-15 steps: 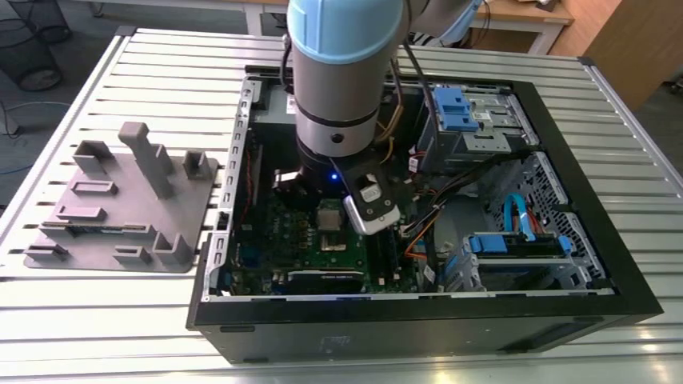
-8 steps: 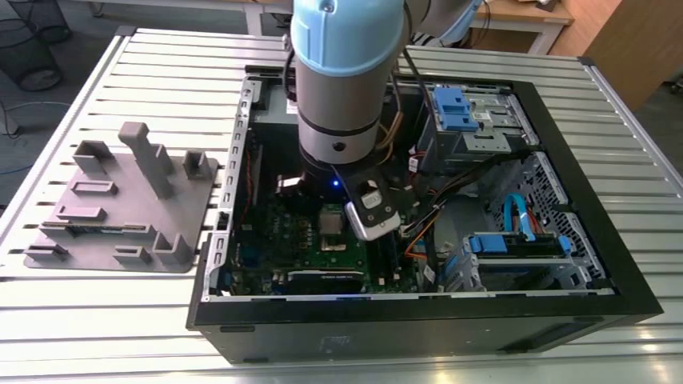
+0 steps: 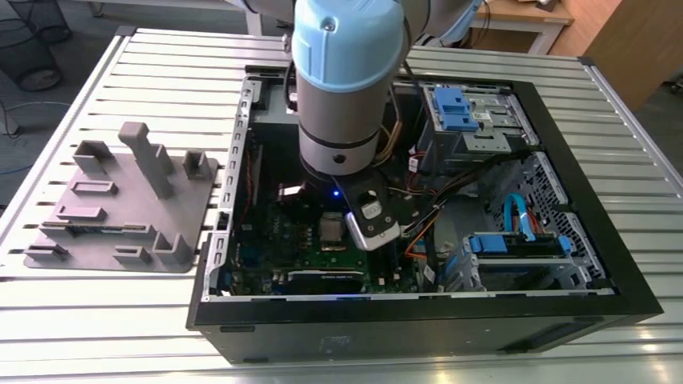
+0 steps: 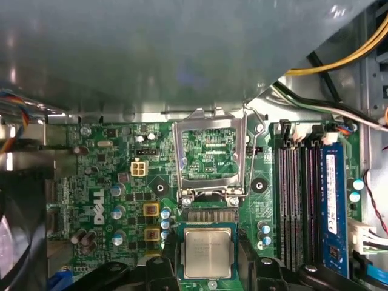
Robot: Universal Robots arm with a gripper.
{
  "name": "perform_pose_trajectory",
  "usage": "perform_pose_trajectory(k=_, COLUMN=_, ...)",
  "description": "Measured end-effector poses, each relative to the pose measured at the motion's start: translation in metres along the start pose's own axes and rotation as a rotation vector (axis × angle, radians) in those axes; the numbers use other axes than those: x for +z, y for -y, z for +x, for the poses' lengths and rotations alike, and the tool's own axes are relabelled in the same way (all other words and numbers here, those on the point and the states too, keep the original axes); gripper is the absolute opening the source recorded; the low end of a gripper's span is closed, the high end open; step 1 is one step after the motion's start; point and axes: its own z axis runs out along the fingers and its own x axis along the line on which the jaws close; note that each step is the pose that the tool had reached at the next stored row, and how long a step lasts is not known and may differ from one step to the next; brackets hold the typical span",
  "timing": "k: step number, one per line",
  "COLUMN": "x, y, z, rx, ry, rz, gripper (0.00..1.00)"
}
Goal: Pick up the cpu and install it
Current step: 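Place the cpu into insertion slot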
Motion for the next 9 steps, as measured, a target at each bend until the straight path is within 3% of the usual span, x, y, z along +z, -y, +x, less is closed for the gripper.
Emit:
perform_pose_trajectory(k=5, x=0.0073, y=0.0019, z=-0.0006, rx=0.002, ry=0.0001, rz=-0.0001, gripper=0.47)
perform_pose_trajectory(k=9, x=0.0083, y=0.0019, z=-0.0025, rx=0.002, ry=0.0, rz=0.0001, gripper=0.47)
